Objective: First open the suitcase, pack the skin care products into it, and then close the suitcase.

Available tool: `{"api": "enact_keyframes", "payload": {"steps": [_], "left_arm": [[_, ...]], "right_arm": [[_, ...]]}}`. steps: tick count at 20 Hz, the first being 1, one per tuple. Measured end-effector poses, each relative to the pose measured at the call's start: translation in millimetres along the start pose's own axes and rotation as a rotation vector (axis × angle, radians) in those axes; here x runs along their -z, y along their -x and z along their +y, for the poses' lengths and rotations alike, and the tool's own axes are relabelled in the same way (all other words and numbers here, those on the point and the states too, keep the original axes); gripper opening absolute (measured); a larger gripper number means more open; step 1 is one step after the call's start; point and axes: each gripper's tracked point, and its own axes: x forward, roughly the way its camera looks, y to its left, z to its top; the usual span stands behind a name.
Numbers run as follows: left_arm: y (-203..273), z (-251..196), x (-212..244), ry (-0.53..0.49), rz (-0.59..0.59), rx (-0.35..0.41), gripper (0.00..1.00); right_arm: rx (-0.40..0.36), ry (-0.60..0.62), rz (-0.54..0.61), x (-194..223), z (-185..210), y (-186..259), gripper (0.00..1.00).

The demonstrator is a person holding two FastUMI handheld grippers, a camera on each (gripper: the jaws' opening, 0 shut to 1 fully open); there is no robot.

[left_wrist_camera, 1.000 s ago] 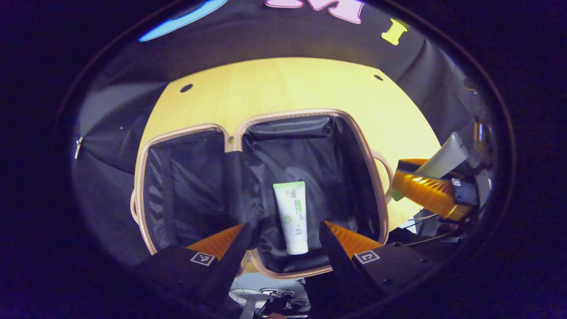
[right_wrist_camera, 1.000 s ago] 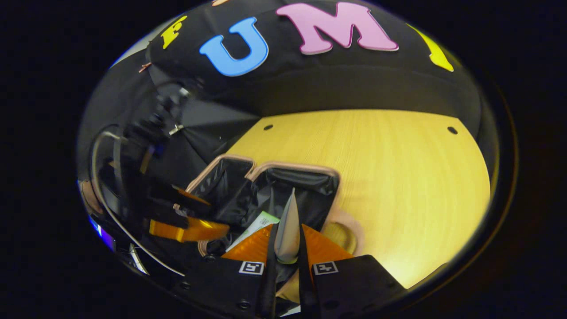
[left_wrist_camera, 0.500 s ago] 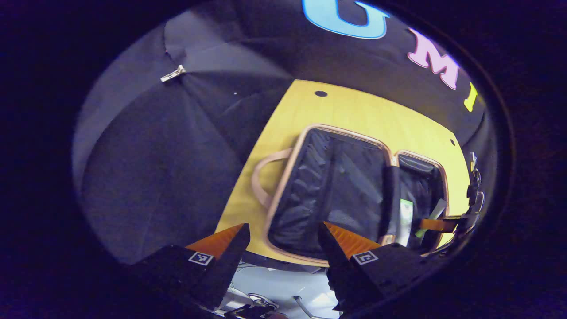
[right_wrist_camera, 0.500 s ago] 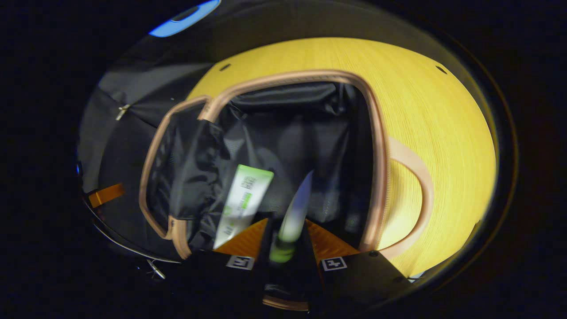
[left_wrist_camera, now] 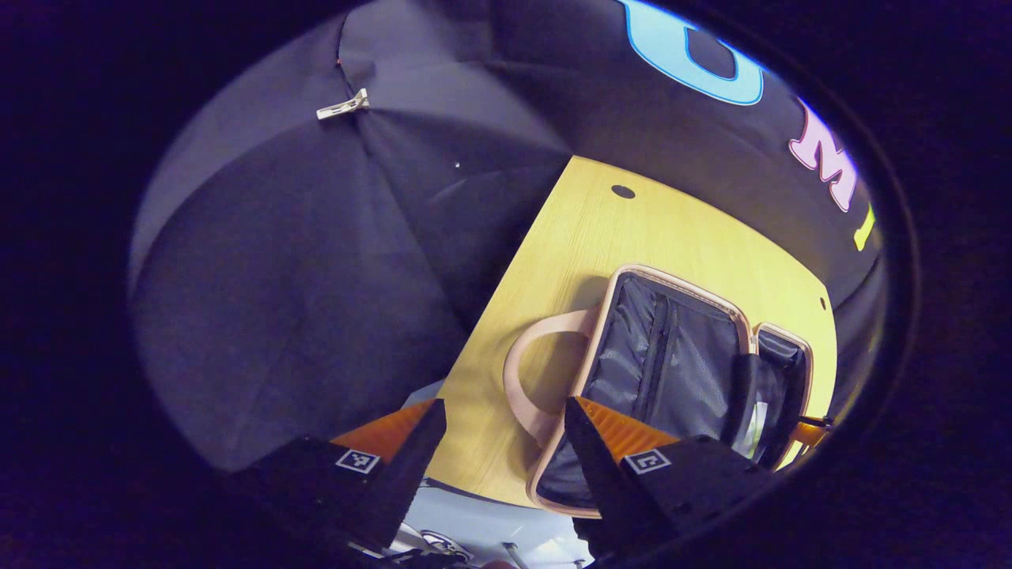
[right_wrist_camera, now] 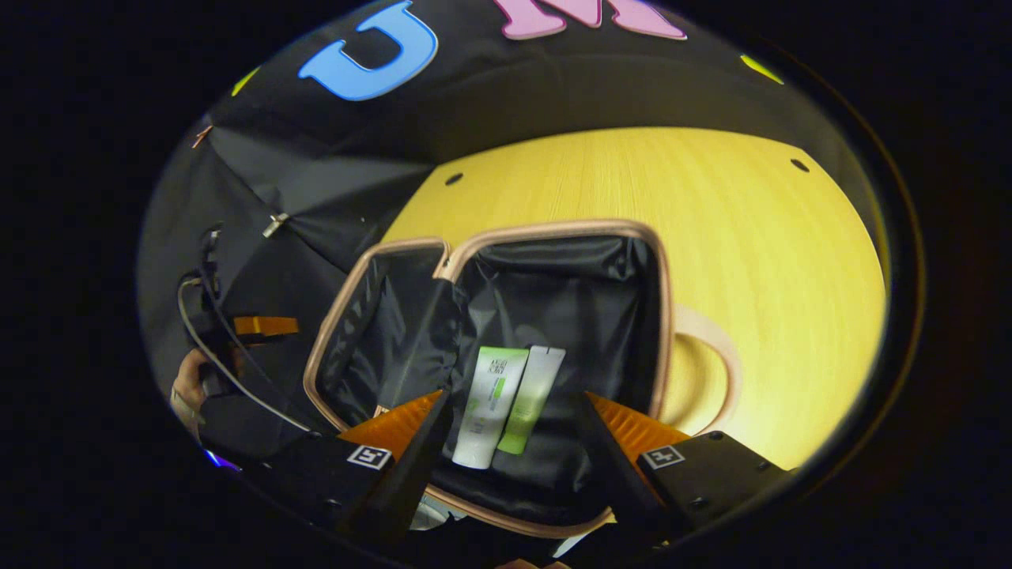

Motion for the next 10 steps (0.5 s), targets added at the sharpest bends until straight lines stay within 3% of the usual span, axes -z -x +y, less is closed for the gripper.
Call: {"api": "enact_keyframes", "payload": {"steps": [3, 6, 9, 10], "left_arm": [[-33.1, -2.0, -2.8, -0.037, 0.111, -0.043, 0.96], [-73.1, -0.5, -3.2, -0.104, 0.184, -0.097, 0.96], [-97.8, 17.0, 5.4, -0.108, 0.251, -0.173, 0.89], [-106.1, 12.7, 9.3, -0.093, 0.267, -0.139, 0.91]], "right_arm": [[-0.02, -0.038, -0.043, -11.7, -13.2, 23.2, 0.97], [0.028, -0.144, -0.099, -21.0, -46.5, 36.4, 0.98], [0.072, -0.184, -0.125, -18.3, -73.0, 53.3, 0.98], [0.091, -0.193, -0.135, -16.2, -82.6, 59.0, 0.97]]}}
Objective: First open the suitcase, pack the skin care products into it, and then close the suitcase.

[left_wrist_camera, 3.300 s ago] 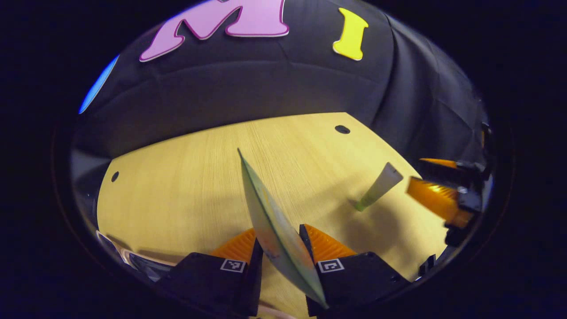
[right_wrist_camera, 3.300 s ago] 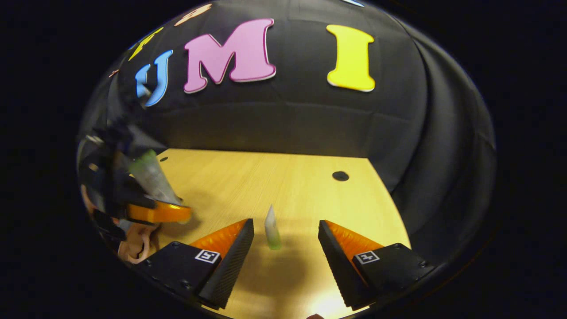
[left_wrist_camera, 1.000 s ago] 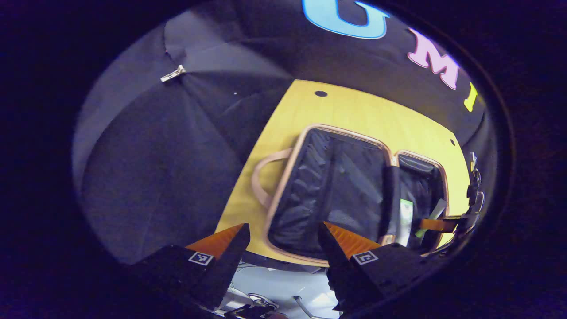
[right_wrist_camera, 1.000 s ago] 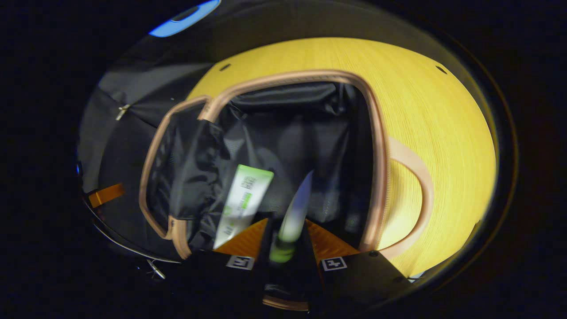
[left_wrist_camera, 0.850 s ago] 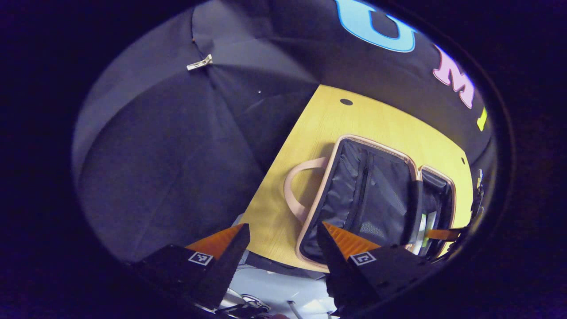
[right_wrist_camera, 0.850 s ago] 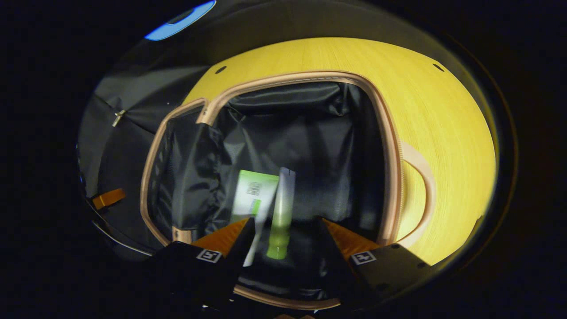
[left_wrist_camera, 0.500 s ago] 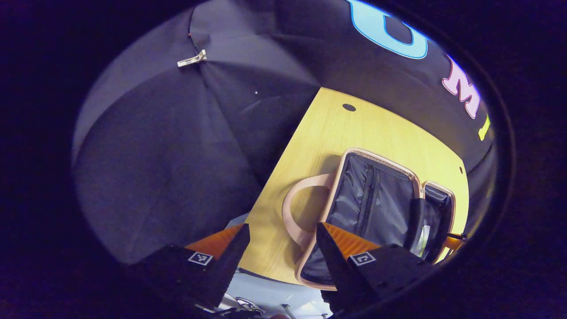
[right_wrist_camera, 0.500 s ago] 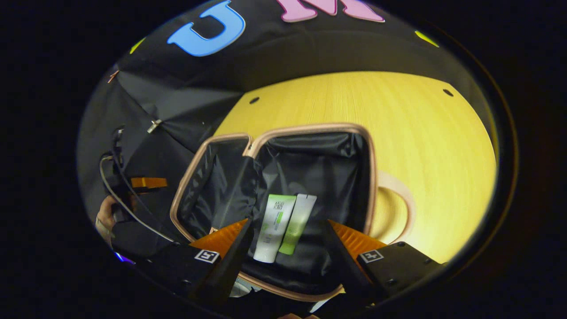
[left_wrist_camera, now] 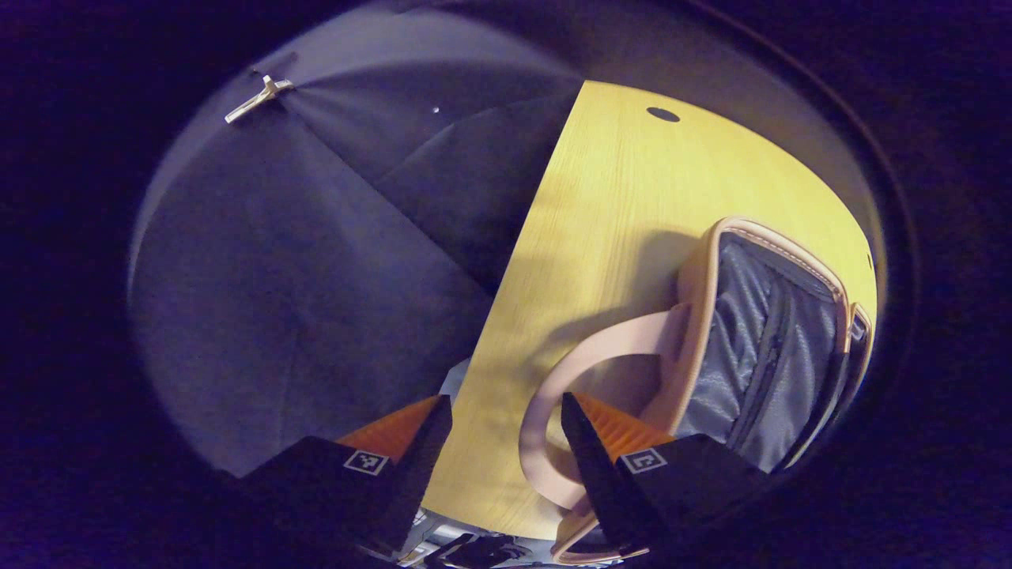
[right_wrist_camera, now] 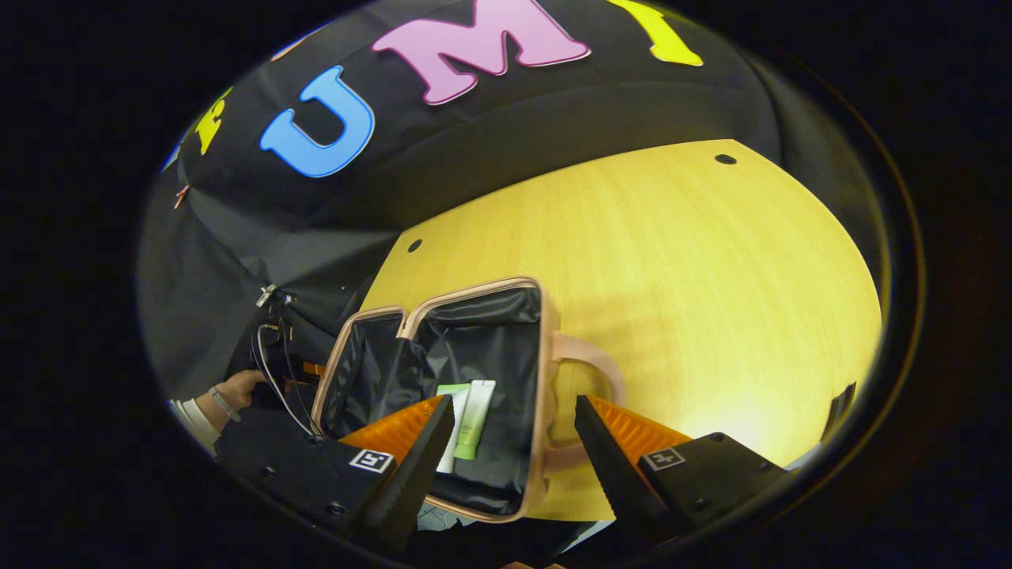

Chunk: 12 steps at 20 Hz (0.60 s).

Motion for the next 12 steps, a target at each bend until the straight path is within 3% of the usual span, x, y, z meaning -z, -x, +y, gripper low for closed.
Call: {"api": "enact_keyframes", "payload": {"steps": [2, 4, 6, 8, 12], "left_arm": [[-4.9, -21.3, 6.7, 0.032, 0.02, 0.108, 0.8], [-1.7, -19.1, 7.7, -0.017, 0.023, 0.079, 0.25], [7.4, -19.2, 2.7, -0.047, 0.001, 0.071, 0.19], [35.2, -27.1, -7.6, -0.048, -0.063, 0.111, 0.17], [135.0, -40.1, -14.6, -0.121, -0.235, 0.098, 0.12]], "right_arm": [[0.032, -0.023, -0.006, 4.5, -17.3, 10.7, 0.97], [0.049, -0.047, -0.011, 6.7, -28.9, 18.2, 0.97], [0.055, -0.058, -0.025, 3.2, -35.8, 22.6, 0.98], [0.043, -0.057, -0.04, -3.3, -37.0, 24.7, 0.97], [-0.015, -0.027, -0.047, -20.6, -34.8, 24.6, 0.97]]}}
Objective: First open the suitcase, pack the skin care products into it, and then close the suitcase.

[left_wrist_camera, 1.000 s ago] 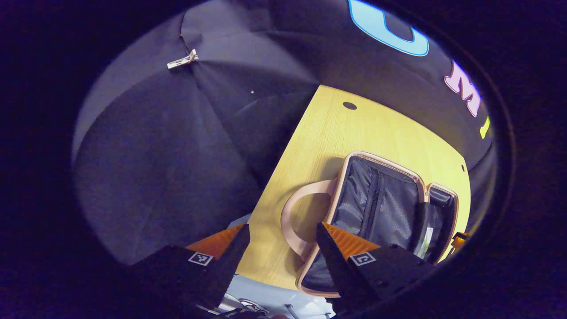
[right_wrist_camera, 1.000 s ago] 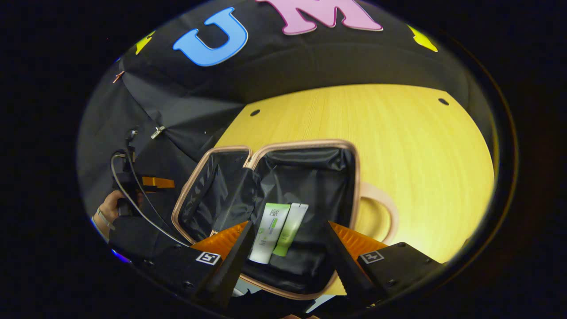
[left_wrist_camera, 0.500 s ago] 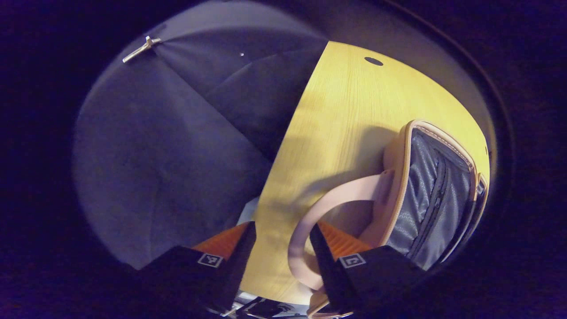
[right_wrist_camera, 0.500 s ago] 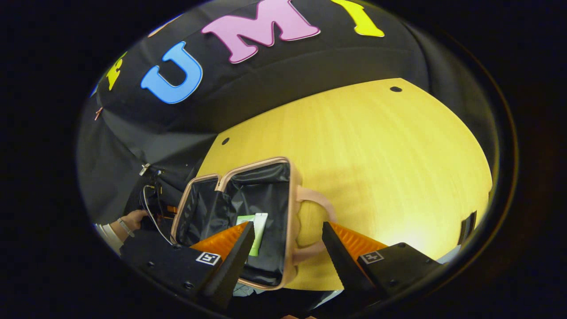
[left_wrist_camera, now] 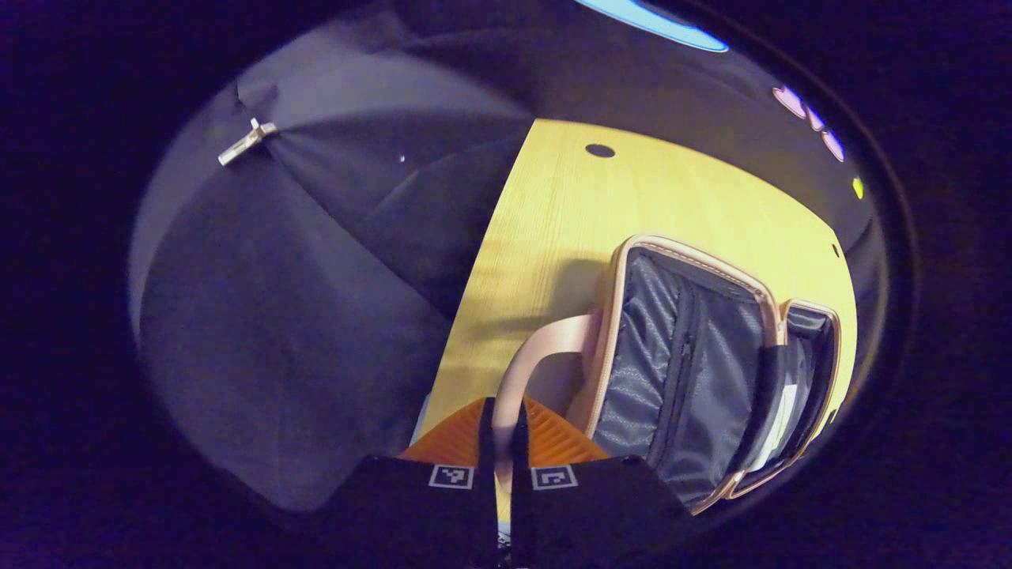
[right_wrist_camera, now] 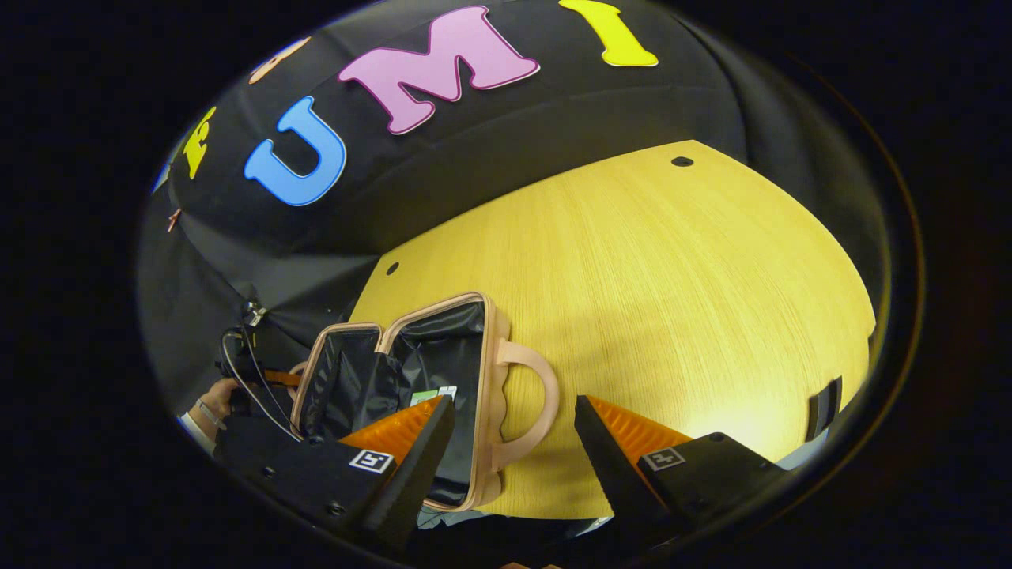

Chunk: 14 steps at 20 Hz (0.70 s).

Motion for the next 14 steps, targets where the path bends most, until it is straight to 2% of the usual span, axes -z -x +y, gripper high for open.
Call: {"api": "enact_keyframes", "payload": {"steps": [3, 5, 8, 11, 14], "left_arm": [[81.1, -31.5, -26.9, -0.057, -0.12, 0.041, 0.11], [145.4, -64.8, -38.5, -0.104, -0.193, 0.099, 0.09], [212.2, -140.1, -50.0, -0.167, -0.287, 0.195, 0.1], [244.3, -231.5, -60.0, -0.261, -0.346, 0.305, 0.09], [234.4, -352.9, -46.2, -0.282, -0.349, 0.473, 0.09]], "right_arm": [[-0.048, 0.018, -0.026, -17.6, 1.0, 4.7, 0.98], [-0.079, 0.031, -0.044, -23.3, -1.9, 10.8, 0.97], [-0.109, 0.06, -0.051, -32.7, -16.4, 31.4, 0.97], [-0.119, 0.094, -0.076, -43.6, -39.7, 55.6, 0.97], [-0.115, 0.1, -0.102, -54.9, -63.7, 78.7, 0.97]]}}
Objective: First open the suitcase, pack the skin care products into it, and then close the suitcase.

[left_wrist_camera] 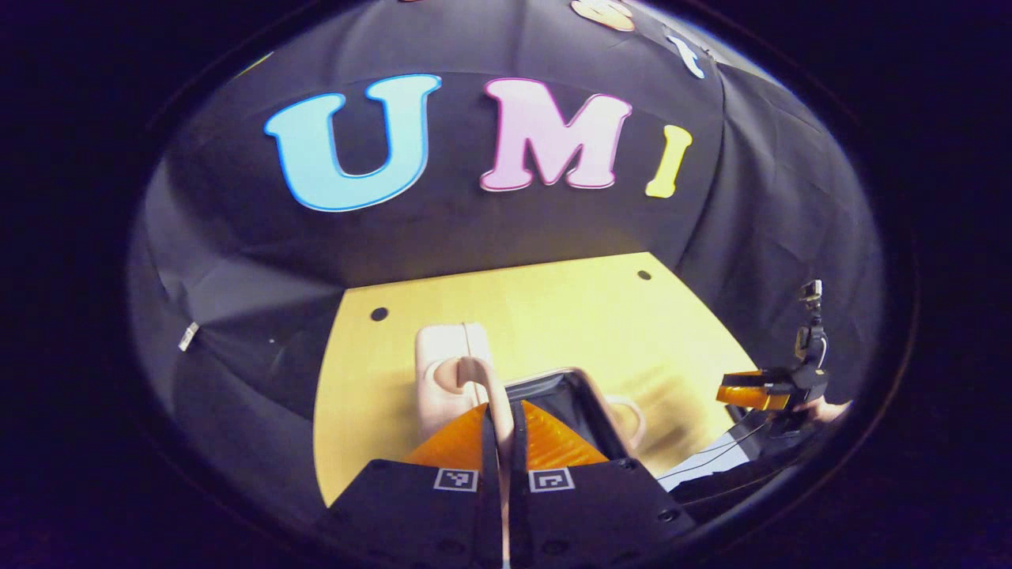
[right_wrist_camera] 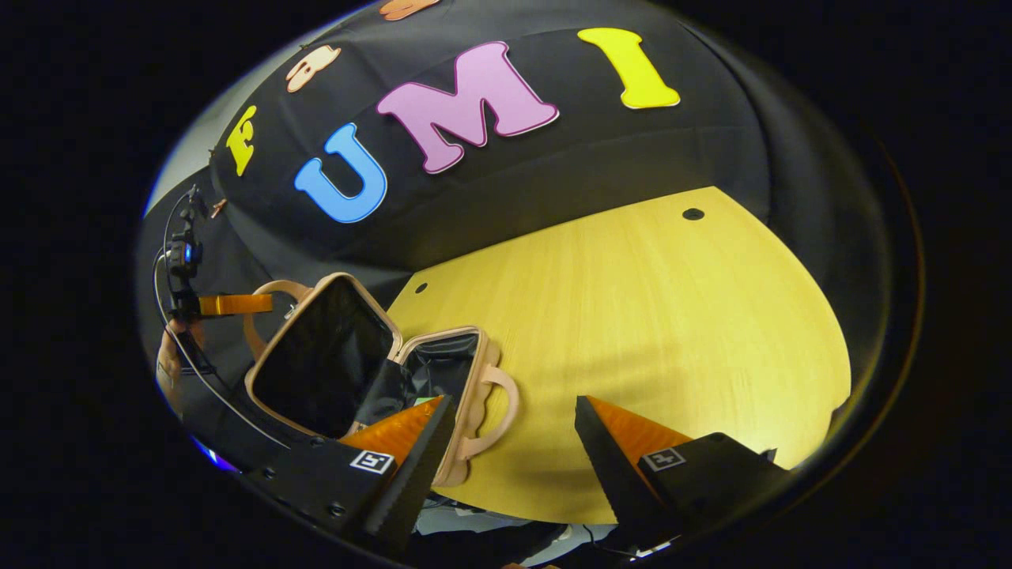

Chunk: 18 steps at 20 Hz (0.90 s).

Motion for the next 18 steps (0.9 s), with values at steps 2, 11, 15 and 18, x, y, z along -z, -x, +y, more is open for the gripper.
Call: {"api": "enact_keyframes", "payload": {"steps": [2, 11, 15, 18], "left_arm": [[-48.7, -65.3, 11.2, 0.008, 0.031, 0.094, 0.1], [-189.0, -144.1, 132.9, 0.083, 0.33, 0.035, 0.14], [-179.4, -157.6, 136.4, 0.104, 0.327, -0.018, 0.25], [-141.2, -177.6, 86.3, 0.085, 0.143, -0.013, 0.65]], "right_arm": [[0.004, 0.003, -0.005, 1.7, -15.1, 14.7, 0.97], [0.05, 0.044, -0.061, -22.8, -75.5, 71.7, 0.97], [0.086, 0.127, -0.064, -27.3, -96.0, 81.2, 0.97], [0.134, 0.215, -0.084, -36.3, -98.5, 87.9, 0.97]]}}
